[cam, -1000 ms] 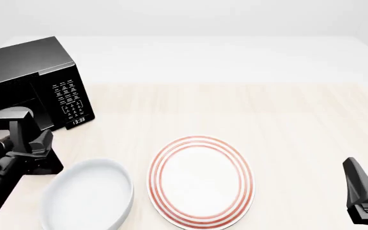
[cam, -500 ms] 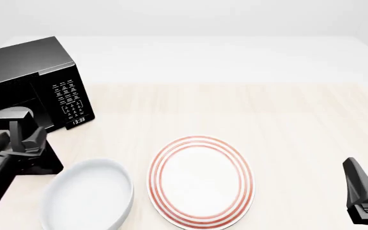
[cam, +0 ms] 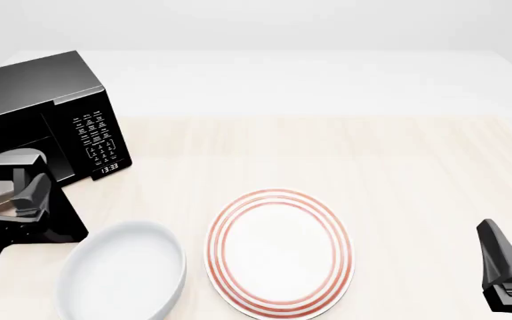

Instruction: Open the microwave.

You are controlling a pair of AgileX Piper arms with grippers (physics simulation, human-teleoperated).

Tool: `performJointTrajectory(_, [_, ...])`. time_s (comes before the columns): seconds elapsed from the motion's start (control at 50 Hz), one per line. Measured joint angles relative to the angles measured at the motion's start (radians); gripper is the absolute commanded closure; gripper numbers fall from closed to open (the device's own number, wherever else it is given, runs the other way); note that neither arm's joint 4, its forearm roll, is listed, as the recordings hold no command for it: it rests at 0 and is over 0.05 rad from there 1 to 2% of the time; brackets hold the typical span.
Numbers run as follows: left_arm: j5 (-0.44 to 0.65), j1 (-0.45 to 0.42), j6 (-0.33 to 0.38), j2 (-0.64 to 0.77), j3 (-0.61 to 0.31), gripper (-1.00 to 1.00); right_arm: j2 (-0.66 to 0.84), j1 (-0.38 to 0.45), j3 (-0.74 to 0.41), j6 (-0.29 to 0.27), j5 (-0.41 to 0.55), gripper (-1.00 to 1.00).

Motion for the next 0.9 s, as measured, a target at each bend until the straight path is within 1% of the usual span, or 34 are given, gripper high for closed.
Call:
performJointTrajectory(0.2, [0.139, -0.008, 0.013, -0.148, -0.022, -1.00, 0.000, 0.000, 0.000, 0.000, 0.000, -1.00])
performJointTrajectory(0.42, [0.279, -0.013, 0.033, -0.280, -0.059, -1.00, 0.000, 0.000, 0.000, 0.000, 0.000, -1.00])
performJointTrajectory(0.74, [0.478, 0.000, 0.060, -0.426, -0.159, -1.00, 0.000, -0.001, 0.000, 0.000, 0.000, -1.00])
performJointTrajectory(0.9, [0.544, 0.003, 0.067, -0.447, -0.226, -1.00, 0.000, 0.000, 0.000, 0.000, 0.000, -1.00])
